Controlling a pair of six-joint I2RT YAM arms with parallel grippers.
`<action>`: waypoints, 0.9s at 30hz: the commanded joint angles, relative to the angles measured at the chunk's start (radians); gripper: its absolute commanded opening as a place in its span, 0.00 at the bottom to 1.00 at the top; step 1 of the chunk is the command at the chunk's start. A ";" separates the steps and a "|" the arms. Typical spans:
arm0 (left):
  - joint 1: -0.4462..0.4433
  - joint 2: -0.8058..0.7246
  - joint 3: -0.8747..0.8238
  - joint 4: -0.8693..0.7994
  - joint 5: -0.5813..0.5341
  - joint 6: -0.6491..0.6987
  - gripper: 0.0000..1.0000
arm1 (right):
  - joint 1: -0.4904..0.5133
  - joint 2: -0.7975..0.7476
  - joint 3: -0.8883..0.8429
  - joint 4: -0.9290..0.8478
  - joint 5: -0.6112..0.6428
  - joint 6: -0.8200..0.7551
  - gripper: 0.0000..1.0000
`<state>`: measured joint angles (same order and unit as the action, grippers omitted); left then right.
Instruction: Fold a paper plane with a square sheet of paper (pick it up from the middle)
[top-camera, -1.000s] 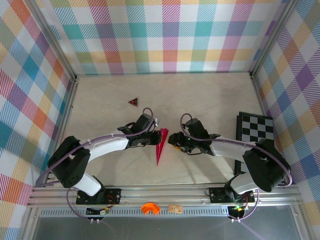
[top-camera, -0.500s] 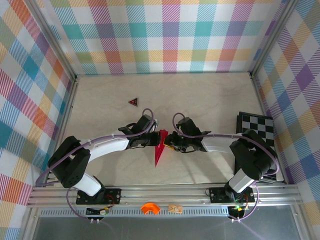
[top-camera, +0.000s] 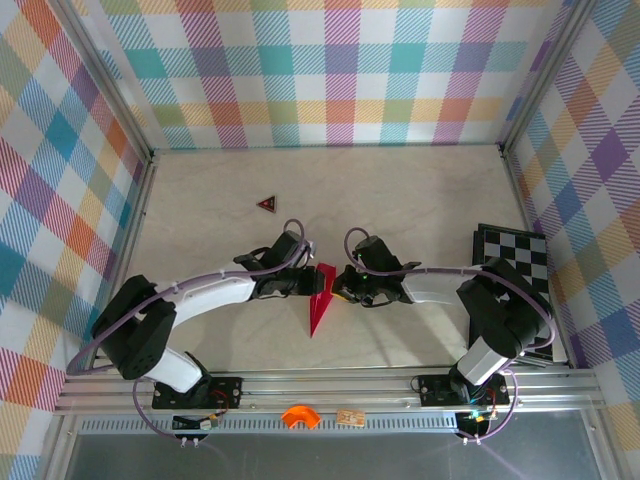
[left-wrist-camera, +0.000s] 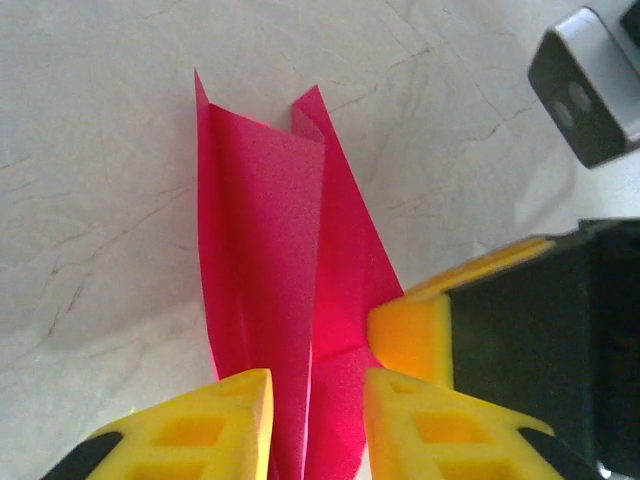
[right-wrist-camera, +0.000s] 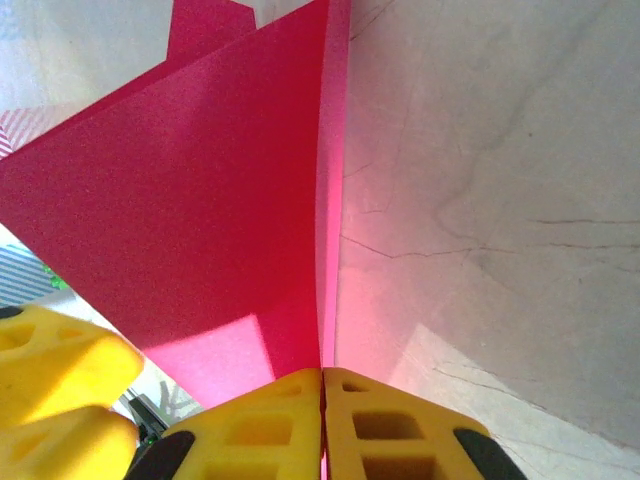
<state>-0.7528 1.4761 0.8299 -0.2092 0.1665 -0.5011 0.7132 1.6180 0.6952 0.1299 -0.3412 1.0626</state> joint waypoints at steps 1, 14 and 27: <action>-0.010 -0.079 -0.036 -0.026 0.013 -0.002 0.32 | -0.004 0.017 -0.004 0.023 -0.015 0.006 0.10; -0.050 -0.098 -0.093 -0.012 0.065 -0.056 0.37 | -0.004 0.019 -0.005 0.029 -0.015 0.011 0.10; -0.054 -0.027 -0.071 -0.017 0.076 -0.047 0.38 | -0.004 0.017 -0.004 0.027 -0.015 0.010 0.10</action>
<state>-0.7979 1.4319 0.7422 -0.2115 0.2245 -0.5392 0.7132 1.6264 0.6949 0.1410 -0.3412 1.0660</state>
